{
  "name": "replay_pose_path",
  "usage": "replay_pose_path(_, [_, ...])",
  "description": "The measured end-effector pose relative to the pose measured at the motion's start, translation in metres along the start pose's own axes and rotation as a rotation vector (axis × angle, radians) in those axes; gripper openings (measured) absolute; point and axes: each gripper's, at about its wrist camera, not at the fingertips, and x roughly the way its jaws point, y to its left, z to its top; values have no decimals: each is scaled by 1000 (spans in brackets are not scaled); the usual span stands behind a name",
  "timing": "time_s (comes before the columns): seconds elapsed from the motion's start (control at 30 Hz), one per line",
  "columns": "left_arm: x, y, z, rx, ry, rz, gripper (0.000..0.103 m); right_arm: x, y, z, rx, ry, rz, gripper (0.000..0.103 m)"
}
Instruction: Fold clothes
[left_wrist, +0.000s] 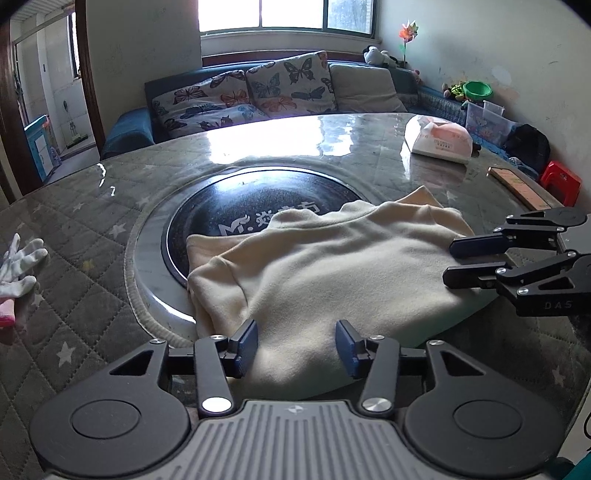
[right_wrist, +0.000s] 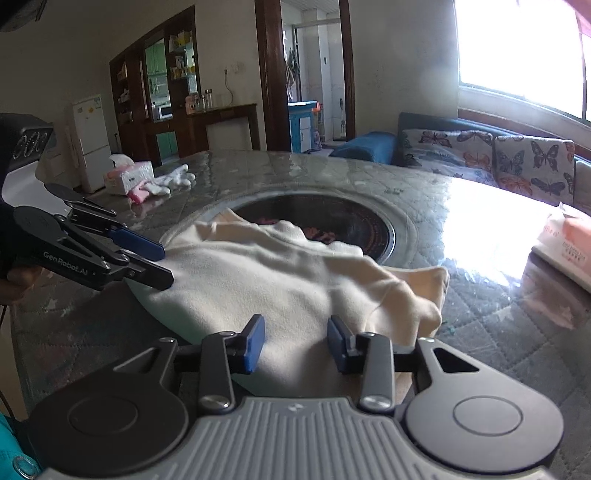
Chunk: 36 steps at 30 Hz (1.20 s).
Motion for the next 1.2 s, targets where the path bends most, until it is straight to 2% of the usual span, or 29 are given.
replay_pose_path(0.47, [4, 0, 0, -5, 14, 16, 55, 0, -5, -2, 21, -6, 11, 42])
replay_pose_path(0.67, [4, 0, 1, -15, 12, 17, 57, -3, -4, -1, 24, -18, 11, 48])
replay_pose_path(0.83, [8, 3, -3, -26, 15, 23, 65, -1, -2, -2, 18, -9, 0, 53])
replay_pose_path(1.2, [7, 6, -3, -42, 14, 26, 69, 0, 0, -4, 23, -12, -20, 60])
